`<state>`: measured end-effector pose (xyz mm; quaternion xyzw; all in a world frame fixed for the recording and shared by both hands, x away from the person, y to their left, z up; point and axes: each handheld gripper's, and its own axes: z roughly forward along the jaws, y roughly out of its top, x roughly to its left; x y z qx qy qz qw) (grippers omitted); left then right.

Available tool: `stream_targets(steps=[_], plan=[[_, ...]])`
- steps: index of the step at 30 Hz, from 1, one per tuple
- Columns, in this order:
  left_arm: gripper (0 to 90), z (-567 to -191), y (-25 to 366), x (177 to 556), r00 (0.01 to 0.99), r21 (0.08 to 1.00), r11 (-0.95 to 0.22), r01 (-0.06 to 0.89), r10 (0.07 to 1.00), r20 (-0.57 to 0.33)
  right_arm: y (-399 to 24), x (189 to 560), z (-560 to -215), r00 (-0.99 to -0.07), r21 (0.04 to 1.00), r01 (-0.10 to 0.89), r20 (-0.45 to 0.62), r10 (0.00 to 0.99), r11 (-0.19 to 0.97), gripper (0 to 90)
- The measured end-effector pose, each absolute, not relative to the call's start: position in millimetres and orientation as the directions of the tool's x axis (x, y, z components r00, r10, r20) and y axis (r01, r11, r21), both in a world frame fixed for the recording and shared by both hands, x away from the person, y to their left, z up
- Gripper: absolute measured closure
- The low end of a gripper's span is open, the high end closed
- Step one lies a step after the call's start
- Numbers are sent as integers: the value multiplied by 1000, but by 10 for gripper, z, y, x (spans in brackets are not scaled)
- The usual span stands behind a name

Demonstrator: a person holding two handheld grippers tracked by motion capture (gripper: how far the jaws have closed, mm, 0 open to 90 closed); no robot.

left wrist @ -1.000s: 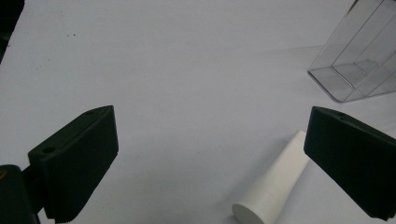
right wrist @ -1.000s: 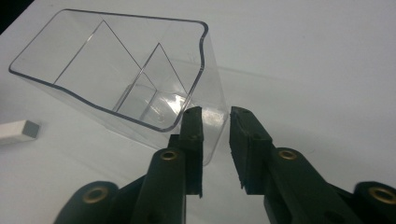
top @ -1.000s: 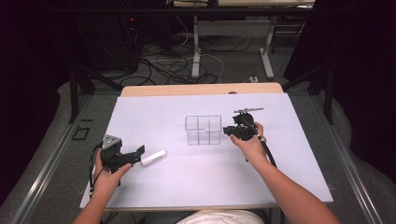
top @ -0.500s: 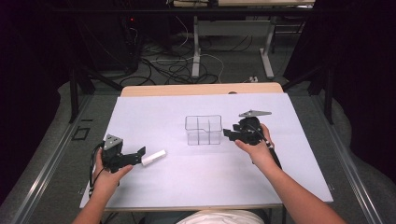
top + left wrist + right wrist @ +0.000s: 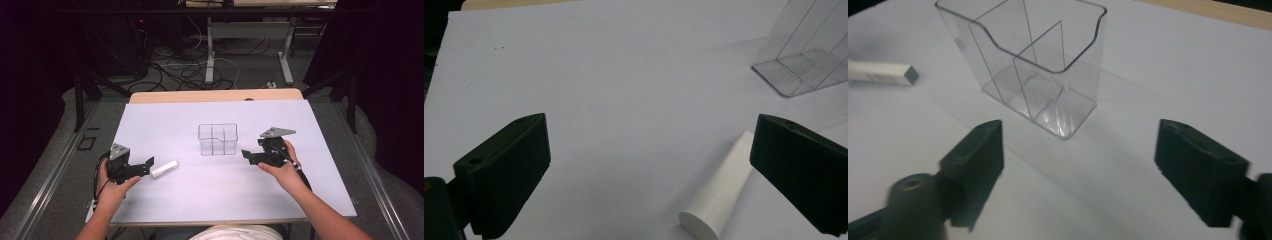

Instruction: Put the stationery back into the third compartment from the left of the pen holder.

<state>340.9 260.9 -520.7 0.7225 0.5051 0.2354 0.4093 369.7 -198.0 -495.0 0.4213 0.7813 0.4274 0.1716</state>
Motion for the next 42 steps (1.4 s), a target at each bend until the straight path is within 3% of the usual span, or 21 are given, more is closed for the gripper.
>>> stream_targets(steps=[1, 7, 15, 25, 42], plan=[[28, -5201, 2608, 3408, 377, 830, -151, 537, 923, -77, -1990, 3693, -4967, -596, 811, 505, 78, 799, 297, 148], [42, -5187, 2618, 3408, 392, 824, -187, 535, 919, -46, -2036, 3692, -5061, -607, 804, 488, 33, 794, 339, 143], [92, -5112, 2594, 3452, 440, 812, -239, 532, 898, -23, -2055, 3691, -5106, -597, 785, 512, 33, 802, 349, 8], [182, -4979, 2483, 3536, 532, 768, -364, 528, 846, 35, -2106, 3711, -5134, -575, 780, 532, 48, 816, 329, 0], [337, -5054, 2293, 3718, 702, 640, -564, 521, 710, 55, -2125, 3725, -5190, -565, 762, 566, 79, 821, 315, 19]])
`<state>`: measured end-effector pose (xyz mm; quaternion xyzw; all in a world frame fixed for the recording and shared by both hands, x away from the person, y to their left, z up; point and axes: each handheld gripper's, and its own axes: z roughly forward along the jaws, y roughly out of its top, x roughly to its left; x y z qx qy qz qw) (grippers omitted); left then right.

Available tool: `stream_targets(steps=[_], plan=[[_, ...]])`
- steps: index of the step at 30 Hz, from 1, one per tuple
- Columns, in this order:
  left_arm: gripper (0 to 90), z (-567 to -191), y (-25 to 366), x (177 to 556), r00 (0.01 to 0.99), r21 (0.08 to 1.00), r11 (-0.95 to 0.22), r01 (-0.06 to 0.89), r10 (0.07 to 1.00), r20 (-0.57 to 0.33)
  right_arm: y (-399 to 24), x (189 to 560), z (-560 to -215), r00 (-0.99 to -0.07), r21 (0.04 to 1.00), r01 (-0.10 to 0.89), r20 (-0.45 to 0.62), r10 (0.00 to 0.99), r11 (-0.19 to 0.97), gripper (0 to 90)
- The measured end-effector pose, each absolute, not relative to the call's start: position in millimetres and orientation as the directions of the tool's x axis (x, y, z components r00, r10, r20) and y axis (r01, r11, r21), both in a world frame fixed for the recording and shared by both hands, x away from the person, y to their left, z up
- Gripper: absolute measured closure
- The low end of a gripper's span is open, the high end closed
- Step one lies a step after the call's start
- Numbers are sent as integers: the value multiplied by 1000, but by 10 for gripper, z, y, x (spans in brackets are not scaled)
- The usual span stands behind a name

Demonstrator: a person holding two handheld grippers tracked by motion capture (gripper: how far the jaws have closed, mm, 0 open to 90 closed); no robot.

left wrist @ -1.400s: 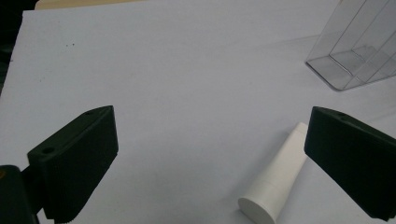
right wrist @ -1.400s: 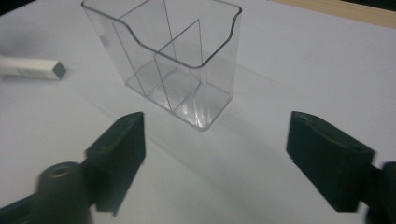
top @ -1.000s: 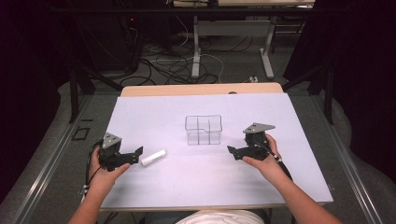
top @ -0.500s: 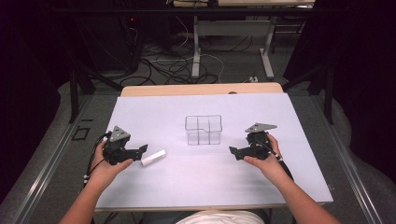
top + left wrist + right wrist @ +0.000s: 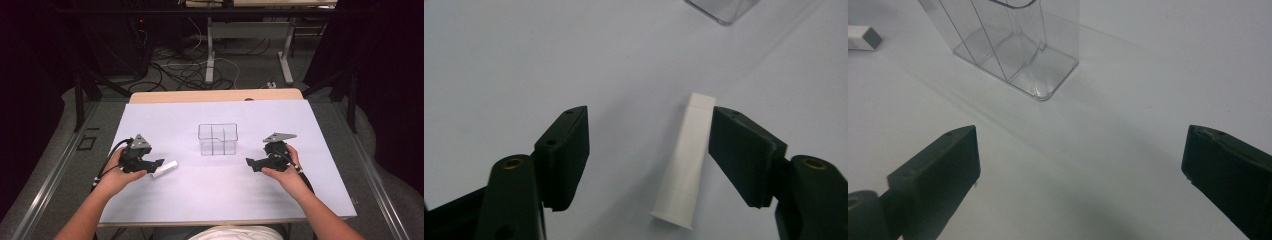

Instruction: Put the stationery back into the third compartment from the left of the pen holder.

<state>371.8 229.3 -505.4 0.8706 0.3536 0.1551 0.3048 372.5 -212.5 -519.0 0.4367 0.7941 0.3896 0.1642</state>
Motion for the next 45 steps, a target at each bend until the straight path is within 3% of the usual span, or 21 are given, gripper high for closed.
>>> stream_targets(steps=[28, 45], plan=[[502, -5286, 2139, 3721, 785, 492, -697, 522, 618, 43, -2103, 3728, -5257, -577, 737, 586, 87, 812, 337, 65], [598, -5359, 2160, 3748, 790, 439, -717, 541, 612, 26, -2089, 3724, -5271, -580, 730, 591, 88, 810, 343, 68]])
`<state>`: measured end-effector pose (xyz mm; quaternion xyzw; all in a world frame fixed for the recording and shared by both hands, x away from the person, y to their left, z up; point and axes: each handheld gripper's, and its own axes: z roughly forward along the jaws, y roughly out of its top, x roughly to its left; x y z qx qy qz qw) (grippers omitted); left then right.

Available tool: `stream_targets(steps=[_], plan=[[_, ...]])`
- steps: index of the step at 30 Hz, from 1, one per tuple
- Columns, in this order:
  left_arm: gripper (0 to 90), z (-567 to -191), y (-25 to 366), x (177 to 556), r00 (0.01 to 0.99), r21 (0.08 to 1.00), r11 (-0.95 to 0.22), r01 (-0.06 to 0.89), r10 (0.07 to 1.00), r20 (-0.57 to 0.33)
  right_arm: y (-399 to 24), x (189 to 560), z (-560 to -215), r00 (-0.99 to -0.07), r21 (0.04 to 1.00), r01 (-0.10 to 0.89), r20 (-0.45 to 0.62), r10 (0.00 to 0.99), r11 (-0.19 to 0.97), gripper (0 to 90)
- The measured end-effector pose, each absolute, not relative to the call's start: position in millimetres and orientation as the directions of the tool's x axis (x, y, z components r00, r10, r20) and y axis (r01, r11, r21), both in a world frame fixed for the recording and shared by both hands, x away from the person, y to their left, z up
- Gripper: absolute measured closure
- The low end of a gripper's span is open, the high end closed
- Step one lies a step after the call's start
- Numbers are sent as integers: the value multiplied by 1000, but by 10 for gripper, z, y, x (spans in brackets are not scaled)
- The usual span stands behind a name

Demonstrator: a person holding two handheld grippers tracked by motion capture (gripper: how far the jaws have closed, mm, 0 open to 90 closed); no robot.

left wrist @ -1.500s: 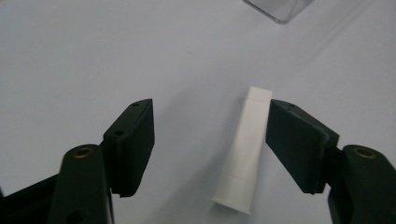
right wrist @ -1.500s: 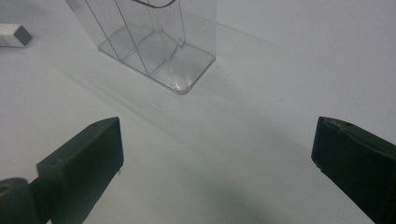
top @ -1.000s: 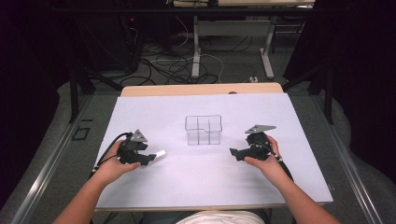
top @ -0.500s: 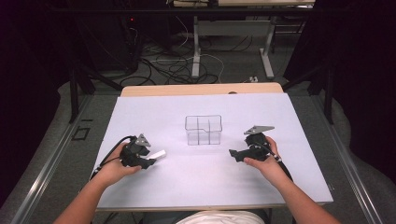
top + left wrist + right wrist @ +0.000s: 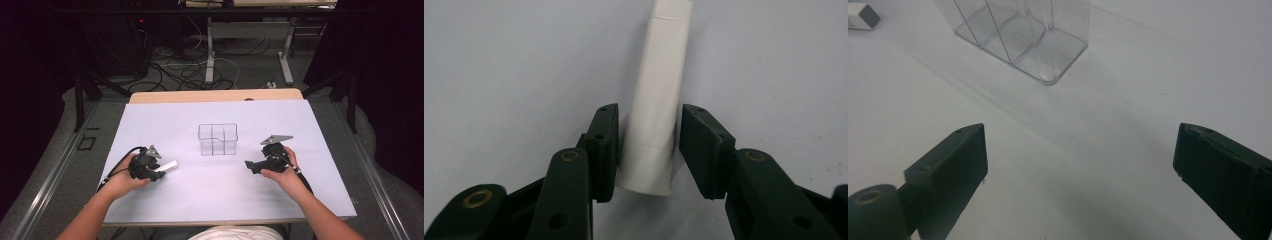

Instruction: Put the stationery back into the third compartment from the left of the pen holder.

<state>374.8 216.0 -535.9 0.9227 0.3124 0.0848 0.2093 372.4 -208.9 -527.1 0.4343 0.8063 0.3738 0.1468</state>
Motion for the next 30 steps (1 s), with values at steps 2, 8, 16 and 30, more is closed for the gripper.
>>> stream_targets(steps=[2, 8, 16, 30], plan=[[605, -5354, 2160, 3754, 793, 435, -722, 538, 608, 29, -2091, 3730, -5274, -583, 733, 585, 83, 808, 346, 68], [626, -5347, 2151, 3776, 803, 421, -736, 531, 595, 29, -2094, 3727, -5271, -577, 731, 592, 90, 812, 340, 68], [652, -5339, 2132, 3790, 812, 406, -749, 524, 583, 27, -2095, 3727, -5271, -578, 732, 591, 90, 811, 340, 68], [666, -5330, 2133, 3803, 830, 396, -769, 502, 557, 30, -2088, 3727, -5276, -578, 729, 593, 90, 811, 342, 68]])
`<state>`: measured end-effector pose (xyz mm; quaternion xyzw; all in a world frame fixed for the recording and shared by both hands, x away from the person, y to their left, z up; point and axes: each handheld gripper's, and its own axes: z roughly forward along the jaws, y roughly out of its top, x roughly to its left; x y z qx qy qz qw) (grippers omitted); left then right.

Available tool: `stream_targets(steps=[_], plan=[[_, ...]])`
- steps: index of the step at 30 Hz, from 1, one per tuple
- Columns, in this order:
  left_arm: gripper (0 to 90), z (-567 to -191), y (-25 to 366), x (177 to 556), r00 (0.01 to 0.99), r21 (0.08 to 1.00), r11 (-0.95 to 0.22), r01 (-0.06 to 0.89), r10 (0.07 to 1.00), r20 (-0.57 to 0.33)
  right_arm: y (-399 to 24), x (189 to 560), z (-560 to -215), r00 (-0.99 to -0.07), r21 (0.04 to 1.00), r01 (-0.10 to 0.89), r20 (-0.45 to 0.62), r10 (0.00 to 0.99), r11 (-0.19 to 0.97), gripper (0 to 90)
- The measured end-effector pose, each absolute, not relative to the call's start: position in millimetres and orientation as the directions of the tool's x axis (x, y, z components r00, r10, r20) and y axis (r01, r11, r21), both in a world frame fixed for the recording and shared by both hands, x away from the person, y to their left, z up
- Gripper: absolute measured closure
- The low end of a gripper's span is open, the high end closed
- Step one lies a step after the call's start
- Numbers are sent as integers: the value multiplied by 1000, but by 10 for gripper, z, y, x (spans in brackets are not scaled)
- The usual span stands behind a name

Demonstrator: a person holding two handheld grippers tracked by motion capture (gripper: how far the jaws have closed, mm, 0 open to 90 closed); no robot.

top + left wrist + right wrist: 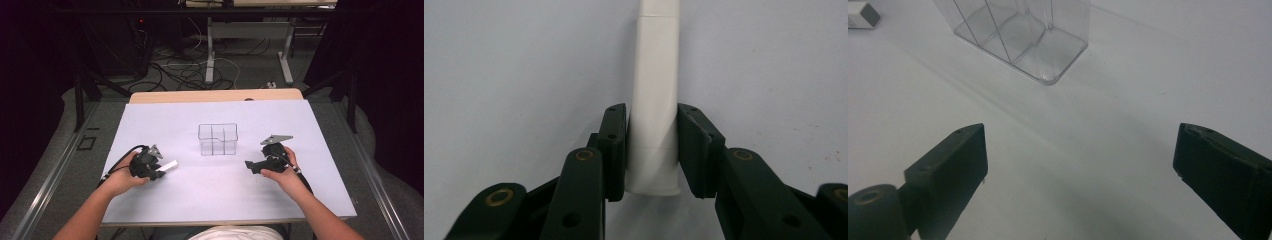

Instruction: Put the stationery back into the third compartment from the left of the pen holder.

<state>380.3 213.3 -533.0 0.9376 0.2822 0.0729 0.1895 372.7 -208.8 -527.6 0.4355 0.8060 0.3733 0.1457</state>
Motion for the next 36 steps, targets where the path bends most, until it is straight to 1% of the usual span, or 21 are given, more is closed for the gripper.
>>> stream_targets(steps=[7, 16, 23, 36], plan=[[669, -5330, 2130, 3801, 830, 398, -768, 501, 557, 29, -2089, 3729, -5272, -585, 736, 581, 80, 807, 348, 68], [670, -5271, 2115, 3789, 798, 380, -743, 551, 602, 21, -2060, 3709, -5247, -600, 742, 569, 80, 796, 355, 68], [670, -5193, 2112, 3784, 769, 418, -690, 590, 639, -31, -2030, 3692, -5227, -616, 749, 553, 73, 784, 365, 68], [671, -5065, 2014, 3794, 726, 431, -620, 656, 674, -136, -1993, 3679, -5228, -637, 751, 534, 55, 769, 388, 67]])
